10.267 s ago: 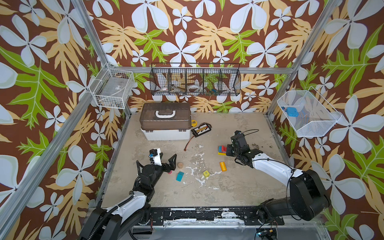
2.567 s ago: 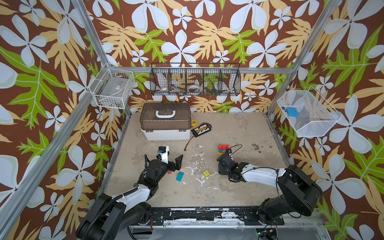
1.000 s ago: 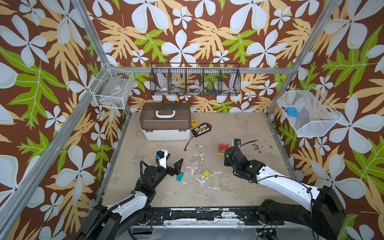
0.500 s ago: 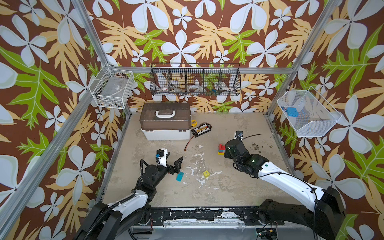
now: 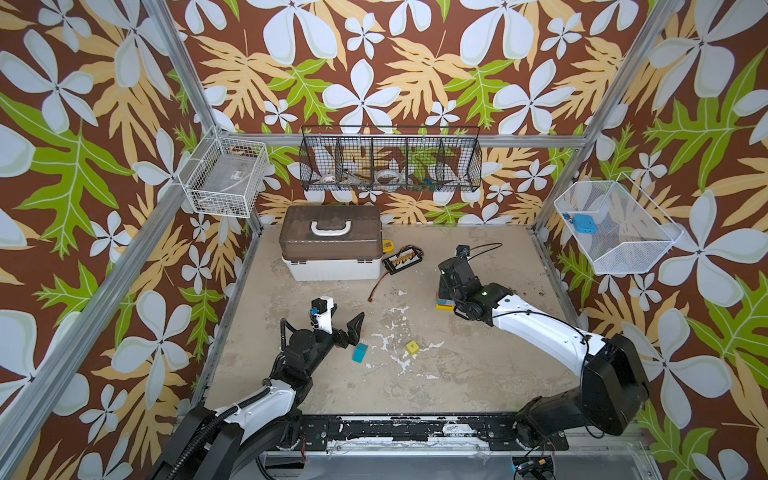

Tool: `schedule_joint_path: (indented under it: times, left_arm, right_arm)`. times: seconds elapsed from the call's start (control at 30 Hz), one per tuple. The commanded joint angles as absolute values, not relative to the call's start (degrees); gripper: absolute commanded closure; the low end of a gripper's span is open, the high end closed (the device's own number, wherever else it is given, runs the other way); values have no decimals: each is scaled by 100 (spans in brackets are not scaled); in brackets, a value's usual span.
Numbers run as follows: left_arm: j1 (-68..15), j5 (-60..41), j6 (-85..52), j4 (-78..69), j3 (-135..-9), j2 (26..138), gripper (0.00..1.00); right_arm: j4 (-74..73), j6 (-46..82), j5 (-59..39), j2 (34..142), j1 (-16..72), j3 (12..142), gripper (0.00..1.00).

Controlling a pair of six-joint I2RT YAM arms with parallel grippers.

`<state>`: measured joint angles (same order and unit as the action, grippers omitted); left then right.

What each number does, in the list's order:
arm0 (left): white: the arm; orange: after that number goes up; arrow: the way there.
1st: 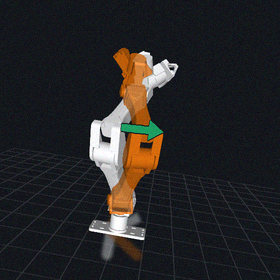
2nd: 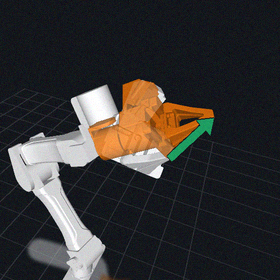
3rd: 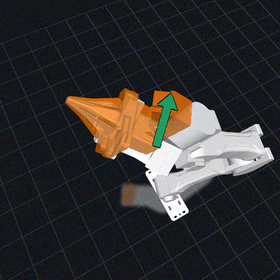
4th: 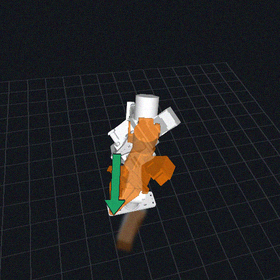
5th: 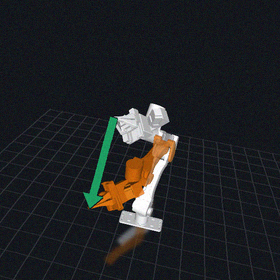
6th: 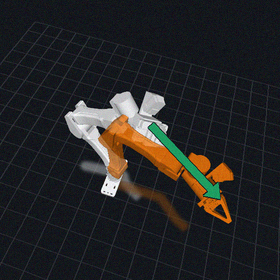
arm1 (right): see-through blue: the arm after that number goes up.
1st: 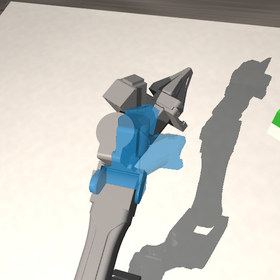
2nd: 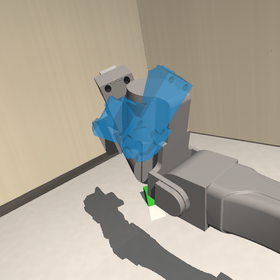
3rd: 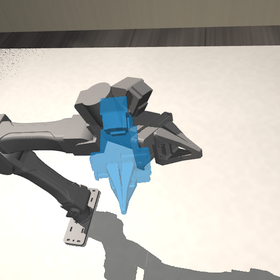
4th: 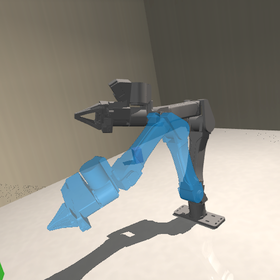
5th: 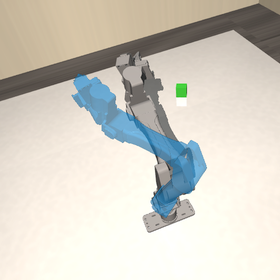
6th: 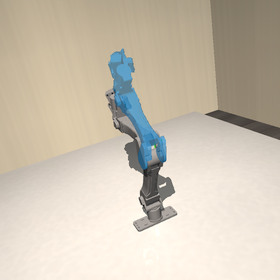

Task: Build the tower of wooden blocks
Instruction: 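Lift the orange Supermarket block toward the block stack with the right gripper, then position the orange Supermarket block above the red arch block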

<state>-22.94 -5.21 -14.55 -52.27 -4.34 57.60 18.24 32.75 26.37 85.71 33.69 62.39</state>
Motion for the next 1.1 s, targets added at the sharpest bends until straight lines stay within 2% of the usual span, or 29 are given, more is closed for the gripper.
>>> schedule_joint_path:
  times: [0.0,0.53,1.07]
  left_arm:
    - [-2301,-457,-1432,-5317,-474,5764,0]
    - [-2300,-431,-1433,-5293,-483,5774,0]
    - [-2299,-431,-1438,-5285,-492,5775,0]
  right_arm:
    - [1924,3132,2299,8763,3204,6349,62]
    - [2007,3050,2006,9480,3076,6581,59]
    - [1982,3135,1969,9519,3076,6427,59]
